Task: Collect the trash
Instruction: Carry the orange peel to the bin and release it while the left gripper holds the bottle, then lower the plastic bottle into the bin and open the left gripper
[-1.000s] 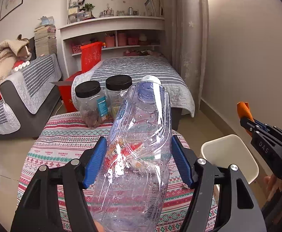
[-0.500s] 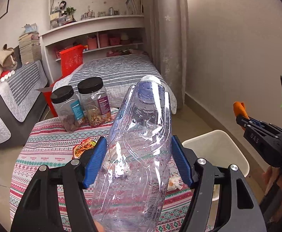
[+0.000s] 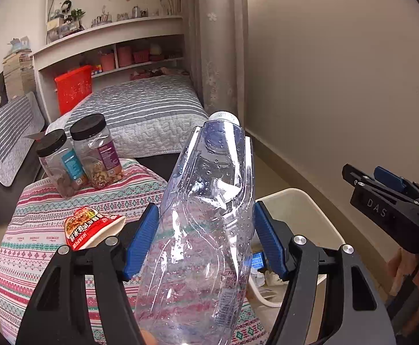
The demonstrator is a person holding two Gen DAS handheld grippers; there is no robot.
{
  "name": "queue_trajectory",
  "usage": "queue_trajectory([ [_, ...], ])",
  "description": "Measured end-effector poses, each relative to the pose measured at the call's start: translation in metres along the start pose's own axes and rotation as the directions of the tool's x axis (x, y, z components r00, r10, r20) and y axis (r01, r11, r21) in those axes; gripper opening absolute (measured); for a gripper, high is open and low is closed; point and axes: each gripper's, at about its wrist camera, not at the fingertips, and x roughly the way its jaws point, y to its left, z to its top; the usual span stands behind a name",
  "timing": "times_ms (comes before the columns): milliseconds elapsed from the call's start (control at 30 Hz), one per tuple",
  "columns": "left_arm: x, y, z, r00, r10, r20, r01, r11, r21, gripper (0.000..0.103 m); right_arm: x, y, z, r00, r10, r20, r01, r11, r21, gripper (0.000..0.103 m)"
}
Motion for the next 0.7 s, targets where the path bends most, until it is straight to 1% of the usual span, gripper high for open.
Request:
queue_trajectory([
  [67, 0.003, -0.009, 0.001, 1.0, -0.022, -0.005, 0.022, 1.0, 0.002, 0.066, -0.002, -0.01, -0.001, 1.0, -0.02, 0.004, 0.02, 1.0, 0.014, 0.076],
  [167, 0.008, -0.022, 0.001, 0.998, -0.054, -0.018, 0.054, 0.999, 0.004, 0.066, -0.007, -0.026, -0.002, 0.998, -0.056, 0.016, 0.056, 0.998, 0.034, 0.084],
  [267, 0.017, -0.034, -0.001, 0.995, -0.089, -0.043, 0.089, 0.996, -0.001, 0.066, -0.011, -0.038, -0.004, 0.996, -0.089, 0.026, 0.088, 0.995, 0.039, 0.089],
  [367, 0.025, -0.046, -0.002, 0.992, -0.111, -0.062, 0.111, 0.994, 0.002, 0.066, -0.017, -0.047, -0.006, 0.99, -0.129, 0.059, 0.127, 0.991, 0.035, 0.095],
  [500, 0.037, -0.059, -0.001, 0.984, -0.155, -0.084, 0.154, 0.988, -0.014, 0.066, -0.025, -0.057, -0.008, 0.98, -0.177, 0.096, 0.175, 0.984, 0.026, 0.096],
  [600, 0.045, -0.062, 0.002, 0.973, -0.21, -0.097, 0.206, 0.977, -0.054, 0.067, -0.027, -0.063, -0.009, 0.974, -0.199, 0.109, 0.198, 0.98, 0.023, 0.096],
  [667, 0.052, -0.06, 0.004, 0.962, -0.25, -0.112, 0.24, 0.966, -0.093, 0.068, -0.028, -0.065, -0.009, 0.97, -0.214, 0.115, 0.213, 0.977, 0.024, 0.096],
  [700, 0.054, -0.059, 0.004, 0.958, -0.264, -0.115, 0.253, 0.961, -0.109, 0.07, -0.028, -0.066, -0.009, 0.969, -0.216, 0.117, 0.214, 0.976, 0.028, 0.096],
])
